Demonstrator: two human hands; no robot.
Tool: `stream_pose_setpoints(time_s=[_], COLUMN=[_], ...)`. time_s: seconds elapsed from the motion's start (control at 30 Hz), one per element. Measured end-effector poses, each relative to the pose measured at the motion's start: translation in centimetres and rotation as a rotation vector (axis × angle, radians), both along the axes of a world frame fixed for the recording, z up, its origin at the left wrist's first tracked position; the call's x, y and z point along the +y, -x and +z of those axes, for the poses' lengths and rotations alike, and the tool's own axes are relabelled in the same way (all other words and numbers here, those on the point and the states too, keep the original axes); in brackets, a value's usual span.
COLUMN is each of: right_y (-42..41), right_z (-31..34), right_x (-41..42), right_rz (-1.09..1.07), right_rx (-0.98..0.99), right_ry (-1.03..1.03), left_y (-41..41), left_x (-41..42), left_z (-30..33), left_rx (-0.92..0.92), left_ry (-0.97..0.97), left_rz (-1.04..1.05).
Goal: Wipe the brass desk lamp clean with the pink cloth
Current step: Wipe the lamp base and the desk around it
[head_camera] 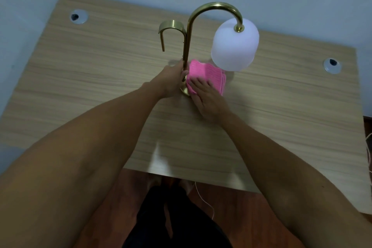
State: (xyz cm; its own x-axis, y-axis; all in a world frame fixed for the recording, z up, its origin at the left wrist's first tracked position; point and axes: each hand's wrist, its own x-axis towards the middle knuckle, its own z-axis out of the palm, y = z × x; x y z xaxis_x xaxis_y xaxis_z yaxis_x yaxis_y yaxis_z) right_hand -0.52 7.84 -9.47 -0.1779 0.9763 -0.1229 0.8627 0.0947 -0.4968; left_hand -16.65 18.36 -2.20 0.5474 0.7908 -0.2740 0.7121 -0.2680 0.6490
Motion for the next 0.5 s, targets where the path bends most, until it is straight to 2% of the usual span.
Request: stream_pose_setpoints(time_s=[0.07, 0.2, 0.4, 0.5], right_y=[-1.6, -0.8, 0.5, -0.7], right_z=[0.2, 0.7, 0.0, 0.4], right_x=[-1.3, 1.1, -2.2, -2.2], right_rz=[-0.045, -0.2, -0.016, -0.105], right_rx=[0.068, 0.103, 0.099, 0.143], right_ry=[0.017, 0.035, -0.021, -0.041], left_y=[-0.1, -0.2, -0.3, -0.2], left_x=[-0.1, -0.2, -0.1, 0.2], left_z=[-0.1, -0.2, 0.1, -0.3], left_rx=[-0.018, -0.025, -0.009, -0.02], left_ry=[0.012, 0.034, 0.017, 0.023], left_rz=[0.022, 0.045, 0.023, 0.011])
